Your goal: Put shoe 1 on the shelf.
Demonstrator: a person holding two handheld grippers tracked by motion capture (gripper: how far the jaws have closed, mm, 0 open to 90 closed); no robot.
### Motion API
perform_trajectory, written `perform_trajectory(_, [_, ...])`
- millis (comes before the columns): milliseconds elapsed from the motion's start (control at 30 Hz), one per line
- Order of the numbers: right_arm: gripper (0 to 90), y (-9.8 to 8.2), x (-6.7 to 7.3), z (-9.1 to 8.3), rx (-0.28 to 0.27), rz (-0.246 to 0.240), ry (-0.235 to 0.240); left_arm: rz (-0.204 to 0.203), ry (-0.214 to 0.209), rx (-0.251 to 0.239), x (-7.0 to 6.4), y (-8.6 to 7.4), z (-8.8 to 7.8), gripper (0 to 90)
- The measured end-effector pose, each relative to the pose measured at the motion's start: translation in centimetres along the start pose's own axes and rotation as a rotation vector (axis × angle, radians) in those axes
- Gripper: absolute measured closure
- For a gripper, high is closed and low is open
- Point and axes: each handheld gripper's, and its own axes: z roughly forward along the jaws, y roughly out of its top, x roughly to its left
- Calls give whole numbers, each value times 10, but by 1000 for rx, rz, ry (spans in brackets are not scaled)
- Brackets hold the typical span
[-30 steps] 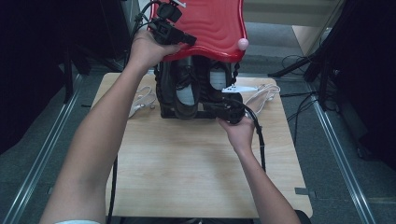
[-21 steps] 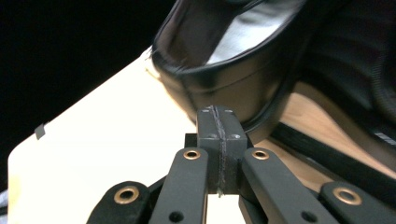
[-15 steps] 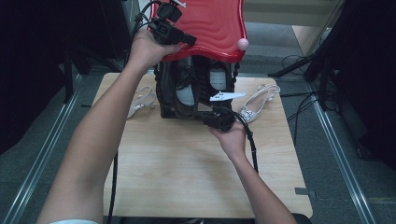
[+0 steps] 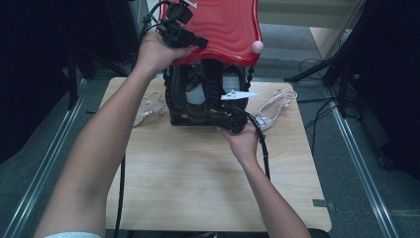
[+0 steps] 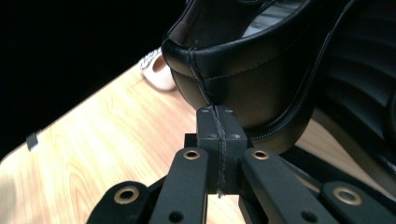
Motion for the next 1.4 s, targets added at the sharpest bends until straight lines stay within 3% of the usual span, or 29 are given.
perform_trajectory(433, [900, 30, -4, 32, -20, 44, -31, 7, 9, -8, -1, -1, 0, 900])
perform_trajectory(633, [900, 39, 1, 48, 17, 33, -51, 0, 16, -16, -1, -2, 0, 900])
perform_trajectory(767, [900, 35, 1, 55, 47, 25, -70, -13, 20, -10, -2, -3, -2, 900])
perform_trajectory(900, [900, 27, 1, 44, 26, 23, -55, -26, 21, -5, 0, -3, -5, 888])
perform_trajectory(1100, [877, 12, 7, 19, 5, -8, -28, -35, -31, 6, -9, -4, -21, 782])
perform_trajectory(1167, [846, 6, 7, 8, 4, -2, -14, -19, -40, 10, -16, -10, -28, 723])
perform_trajectory(1400, [711, -17, 7, -24, -13, 6, 10, -22, -71, 30, -30, -39, -43, 562])
